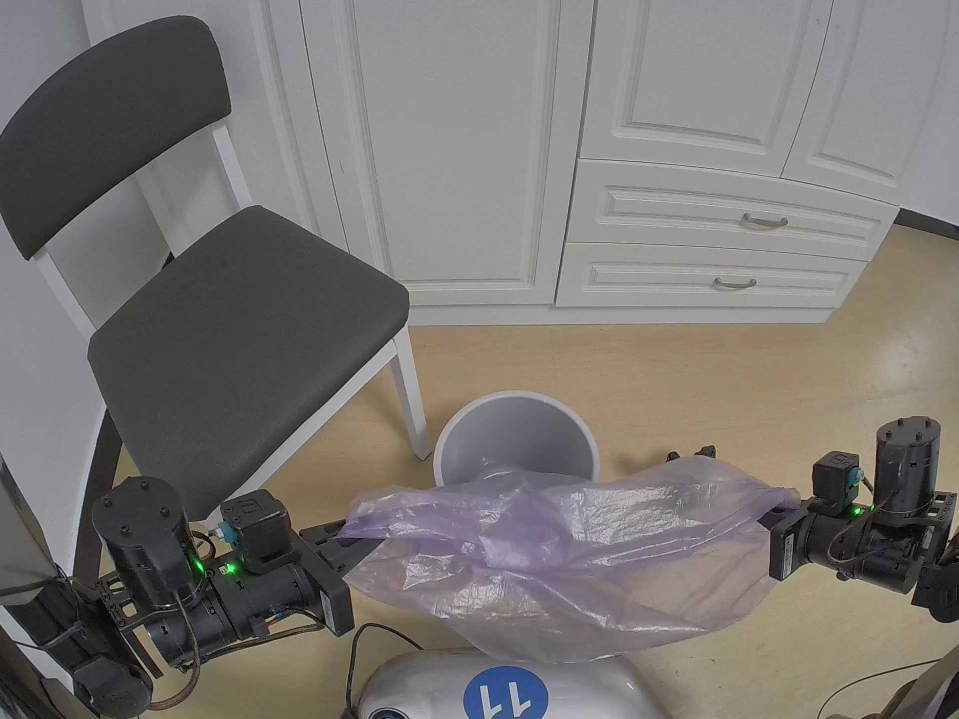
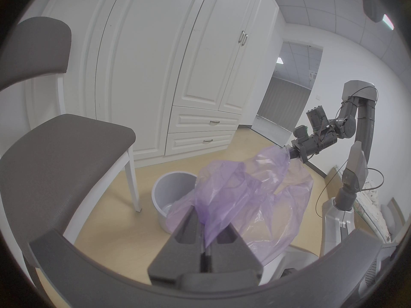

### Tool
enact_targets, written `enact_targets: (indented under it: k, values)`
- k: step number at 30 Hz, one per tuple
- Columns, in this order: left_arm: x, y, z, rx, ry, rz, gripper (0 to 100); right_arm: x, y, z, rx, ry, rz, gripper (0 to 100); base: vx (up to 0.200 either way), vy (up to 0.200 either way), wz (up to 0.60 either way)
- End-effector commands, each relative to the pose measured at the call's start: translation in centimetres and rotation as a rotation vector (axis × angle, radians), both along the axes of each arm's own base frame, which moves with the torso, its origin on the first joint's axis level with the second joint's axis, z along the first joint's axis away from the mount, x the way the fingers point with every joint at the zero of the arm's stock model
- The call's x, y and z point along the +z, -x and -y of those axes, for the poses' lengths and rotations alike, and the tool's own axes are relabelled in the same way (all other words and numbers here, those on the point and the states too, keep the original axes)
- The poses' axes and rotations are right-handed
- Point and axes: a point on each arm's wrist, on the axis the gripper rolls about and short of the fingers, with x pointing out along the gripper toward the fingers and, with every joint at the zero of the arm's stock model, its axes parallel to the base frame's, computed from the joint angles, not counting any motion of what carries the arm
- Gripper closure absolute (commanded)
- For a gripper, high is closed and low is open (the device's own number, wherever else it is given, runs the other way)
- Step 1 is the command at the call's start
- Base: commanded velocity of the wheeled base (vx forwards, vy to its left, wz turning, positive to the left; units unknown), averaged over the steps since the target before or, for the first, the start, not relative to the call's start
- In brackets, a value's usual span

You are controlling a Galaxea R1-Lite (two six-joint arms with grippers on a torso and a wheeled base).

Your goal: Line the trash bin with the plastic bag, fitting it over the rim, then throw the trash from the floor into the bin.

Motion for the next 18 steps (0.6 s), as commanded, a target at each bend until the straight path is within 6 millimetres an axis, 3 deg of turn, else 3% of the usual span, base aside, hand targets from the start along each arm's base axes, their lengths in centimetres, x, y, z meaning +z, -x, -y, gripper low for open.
enact_targets:
  k: [1,18]
  values:
    - [-0.12,-0.06,-0.45,0.005,0.006,0.001,100,0.56,0.03,0.57,-0.004,-0.033,0.02,100,0.0,0.0,0.0]
    - [-0.21,-0.12,-0.61,0.002,0.006,0.0,100,0.49,-0.1,1.0,0.031,-0.079,-0.001,100,0.0,0.0,0.0]
